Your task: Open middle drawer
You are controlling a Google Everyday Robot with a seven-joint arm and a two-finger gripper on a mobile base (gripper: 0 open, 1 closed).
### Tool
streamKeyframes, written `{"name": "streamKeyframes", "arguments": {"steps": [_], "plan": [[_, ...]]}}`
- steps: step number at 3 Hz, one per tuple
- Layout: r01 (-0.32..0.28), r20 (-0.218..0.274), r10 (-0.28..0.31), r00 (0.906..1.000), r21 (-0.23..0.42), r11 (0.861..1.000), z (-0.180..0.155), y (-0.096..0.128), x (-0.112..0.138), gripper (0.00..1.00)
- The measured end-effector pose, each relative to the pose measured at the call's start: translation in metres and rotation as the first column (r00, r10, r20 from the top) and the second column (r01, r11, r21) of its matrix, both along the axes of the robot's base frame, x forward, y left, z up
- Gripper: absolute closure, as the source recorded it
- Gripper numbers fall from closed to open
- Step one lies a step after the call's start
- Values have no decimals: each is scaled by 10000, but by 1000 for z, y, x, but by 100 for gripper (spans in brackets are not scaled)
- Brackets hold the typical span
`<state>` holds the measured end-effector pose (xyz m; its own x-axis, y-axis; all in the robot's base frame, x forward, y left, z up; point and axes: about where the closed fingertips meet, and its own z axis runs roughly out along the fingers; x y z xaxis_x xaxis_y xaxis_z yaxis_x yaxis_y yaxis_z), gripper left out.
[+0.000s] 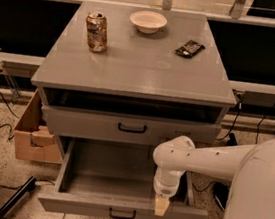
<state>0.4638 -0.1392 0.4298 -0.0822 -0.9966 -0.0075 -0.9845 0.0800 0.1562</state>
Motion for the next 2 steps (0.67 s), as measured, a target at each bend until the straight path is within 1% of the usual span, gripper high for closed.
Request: {"name": "streamKeyframes", "arguments": {"steps": [1, 2], "plan": [[-1, -20, 1, 10000, -3, 10000, 1, 0, -1, 34], [-1, -21, 1, 10000, -4, 10000, 3, 0, -1, 10]]}}
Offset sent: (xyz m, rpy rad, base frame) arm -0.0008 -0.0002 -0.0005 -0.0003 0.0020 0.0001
